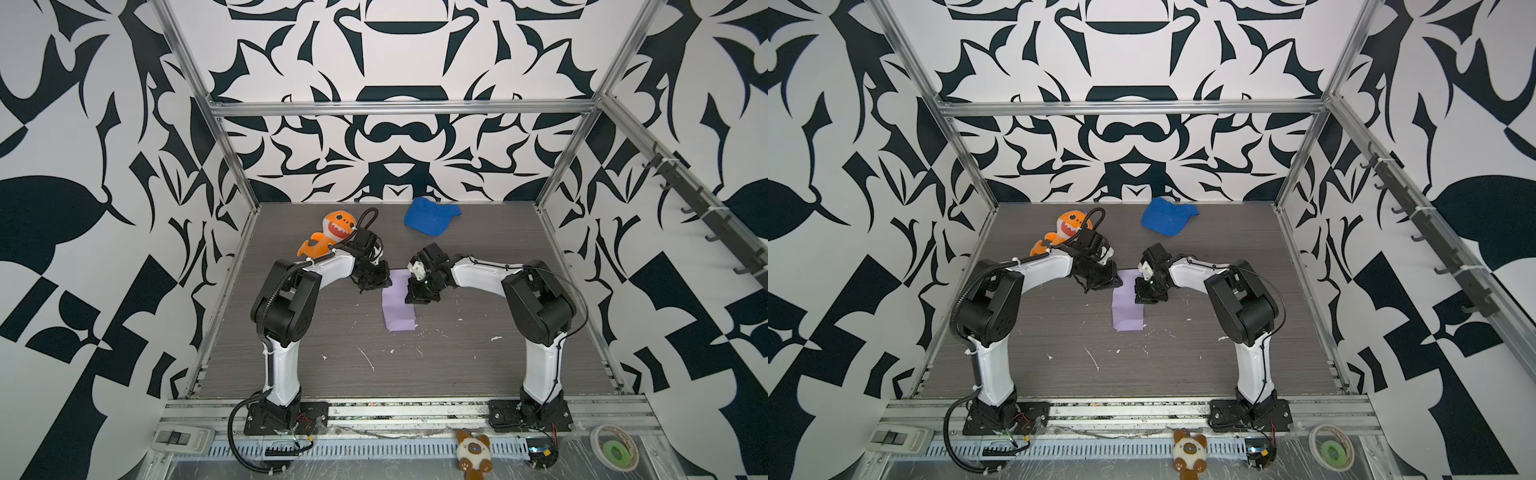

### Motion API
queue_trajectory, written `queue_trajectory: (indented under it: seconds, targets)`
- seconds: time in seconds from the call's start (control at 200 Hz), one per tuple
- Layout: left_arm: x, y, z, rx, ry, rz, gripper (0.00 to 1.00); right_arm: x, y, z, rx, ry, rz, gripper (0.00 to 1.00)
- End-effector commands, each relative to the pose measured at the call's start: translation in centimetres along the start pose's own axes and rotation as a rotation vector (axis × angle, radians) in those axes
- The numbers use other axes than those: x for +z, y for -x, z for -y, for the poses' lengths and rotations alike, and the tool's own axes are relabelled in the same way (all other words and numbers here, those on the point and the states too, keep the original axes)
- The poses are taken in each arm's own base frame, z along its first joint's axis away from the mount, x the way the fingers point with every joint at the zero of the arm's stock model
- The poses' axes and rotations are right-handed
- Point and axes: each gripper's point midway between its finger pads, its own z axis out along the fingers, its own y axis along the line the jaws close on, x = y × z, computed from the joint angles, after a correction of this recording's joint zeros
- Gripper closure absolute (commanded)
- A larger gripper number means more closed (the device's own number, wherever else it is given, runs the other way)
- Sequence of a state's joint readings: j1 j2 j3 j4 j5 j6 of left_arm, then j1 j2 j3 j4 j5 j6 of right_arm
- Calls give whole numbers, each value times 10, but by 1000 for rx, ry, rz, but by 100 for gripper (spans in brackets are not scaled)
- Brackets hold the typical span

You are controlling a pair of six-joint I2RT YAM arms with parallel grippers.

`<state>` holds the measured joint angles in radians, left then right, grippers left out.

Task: Fold a paper plane with a square sheet of paper (pick it up from the middle)

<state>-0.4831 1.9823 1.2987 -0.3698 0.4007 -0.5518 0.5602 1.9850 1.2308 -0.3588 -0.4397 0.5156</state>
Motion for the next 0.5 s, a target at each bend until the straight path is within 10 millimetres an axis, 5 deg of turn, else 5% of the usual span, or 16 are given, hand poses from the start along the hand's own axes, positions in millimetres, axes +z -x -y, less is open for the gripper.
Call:
queue_trajectory:
  seconds: [0.0, 0.495]
  targets:
    - [10, 3, -2, -12, -3, -17, 85, 29, -46, 83, 81, -306, -133, 89]
    - [4, 13, -75, -86, 187, -3, 85, 27, -47, 86, 65, -321, -132, 90]
